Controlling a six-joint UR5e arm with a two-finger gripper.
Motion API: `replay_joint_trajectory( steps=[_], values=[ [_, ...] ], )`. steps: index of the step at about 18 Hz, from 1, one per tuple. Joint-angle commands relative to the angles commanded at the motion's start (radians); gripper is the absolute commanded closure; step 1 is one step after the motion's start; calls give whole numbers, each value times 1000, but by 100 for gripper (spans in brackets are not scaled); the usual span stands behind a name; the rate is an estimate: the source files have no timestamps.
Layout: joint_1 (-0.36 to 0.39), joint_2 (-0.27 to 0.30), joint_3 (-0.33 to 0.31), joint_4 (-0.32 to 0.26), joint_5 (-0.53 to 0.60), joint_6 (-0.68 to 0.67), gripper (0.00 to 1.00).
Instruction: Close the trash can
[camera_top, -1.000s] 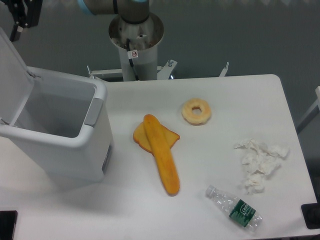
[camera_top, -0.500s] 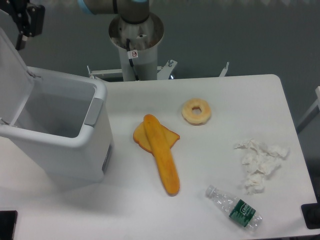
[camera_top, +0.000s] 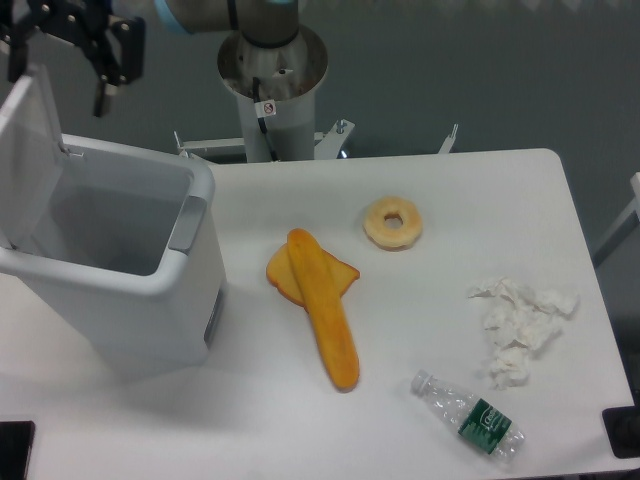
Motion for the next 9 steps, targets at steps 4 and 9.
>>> replay_joint_trajectory(
  steps=[4,9],
  values=[
    [29,-37,-2,6,20,31,0],
    [51,-67,-9,9,38,43,0]
  ],
)
